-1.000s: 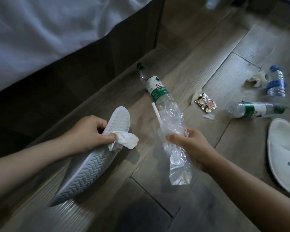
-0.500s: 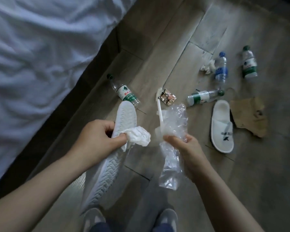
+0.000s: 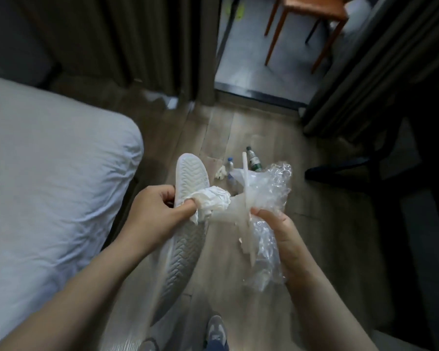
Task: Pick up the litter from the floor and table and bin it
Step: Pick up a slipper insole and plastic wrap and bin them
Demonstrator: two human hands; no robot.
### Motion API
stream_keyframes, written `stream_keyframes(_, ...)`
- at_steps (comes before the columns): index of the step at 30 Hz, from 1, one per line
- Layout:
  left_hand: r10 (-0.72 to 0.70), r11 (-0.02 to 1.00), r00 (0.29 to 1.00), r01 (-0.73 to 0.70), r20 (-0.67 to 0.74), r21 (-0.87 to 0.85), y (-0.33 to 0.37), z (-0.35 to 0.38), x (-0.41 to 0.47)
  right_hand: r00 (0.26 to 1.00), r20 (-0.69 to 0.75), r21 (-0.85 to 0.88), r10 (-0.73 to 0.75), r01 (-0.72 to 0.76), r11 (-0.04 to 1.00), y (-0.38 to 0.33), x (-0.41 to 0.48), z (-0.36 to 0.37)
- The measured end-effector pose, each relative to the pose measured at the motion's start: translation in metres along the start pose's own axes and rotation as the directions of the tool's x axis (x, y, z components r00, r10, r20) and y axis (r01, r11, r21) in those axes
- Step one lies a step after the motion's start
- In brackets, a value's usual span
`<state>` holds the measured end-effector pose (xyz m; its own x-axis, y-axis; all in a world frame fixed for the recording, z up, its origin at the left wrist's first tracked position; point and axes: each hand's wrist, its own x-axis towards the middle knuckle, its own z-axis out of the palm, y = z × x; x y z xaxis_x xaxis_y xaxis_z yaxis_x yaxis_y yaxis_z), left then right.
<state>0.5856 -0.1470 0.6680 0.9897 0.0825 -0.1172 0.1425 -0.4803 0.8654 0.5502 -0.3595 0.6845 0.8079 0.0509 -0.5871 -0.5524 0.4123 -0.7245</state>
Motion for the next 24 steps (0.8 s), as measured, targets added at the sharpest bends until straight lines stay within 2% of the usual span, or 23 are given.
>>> stream_keyframes(4, 0.126, 0.989, 0.988, -0.118, 0.090, -0.086, 0.103, -0.015, -0.020, 0.993, -0.010, 0.057, -0.119, 0.120, 0.991, -0.069, -0.085, 0.000)
stream_keyframes(7, 0.233, 0.966, 0.957, -0.208, 0.173, -0.152, 0.156, -0.023, -0.043, 0.975, -0.046, 0.106, -0.219, 0.223, 0.969, -0.091, -0.151, -0.001)
stream_keyframes(9, 0.314, 0.945, 0.913, -0.274, 0.260, -0.179, 0.183, -0.027, -0.062, 0.959, -0.108, 0.156, -0.263, 0.277, 0.948, -0.091, -0.197, 0.000)
stream_keyframes(12, 0.431, 0.899, 0.819, -0.357, 0.379, -0.253, 0.217, -0.031, -0.093, 0.901, -0.280, 0.158, -0.331, 0.383, 0.910, -0.082, -0.264, 0.001)
stream_keyframes(15, 0.536, 0.844, 0.702, -0.460, 0.469, -0.276, 0.244, -0.029, -0.129, 0.804, -0.473, 0.110, -0.361, 0.460, 0.881, -0.065, -0.327, 0.003)
stream_keyframes(17, 0.590, 0.803, 0.611, -0.516, 0.528, -0.299, 0.262, -0.022, -0.157, 0.713, -0.592, 0.085, -0.376, 0.519, 0.851, -0.050, -0.370, 0.002)
stream_keyframes(21, 0.686, 0.691, 0.429, -0.637, 0.588, -0.342, 0.297, -0.001, -0.231, 0.536, -0.745, 0.070, -0.398, 0.655, 0.752, -0.010, -0.458, -0.003)
stream_keyframes(24, 0.719, 0.631, 0.283, -0.647, 0.634, -0.427, 0.319, 0.013, -0.301, 0.349, -0.847, 0.002, -0.401, 0.757, 0.653, 0.025, -0.528, -0.010)
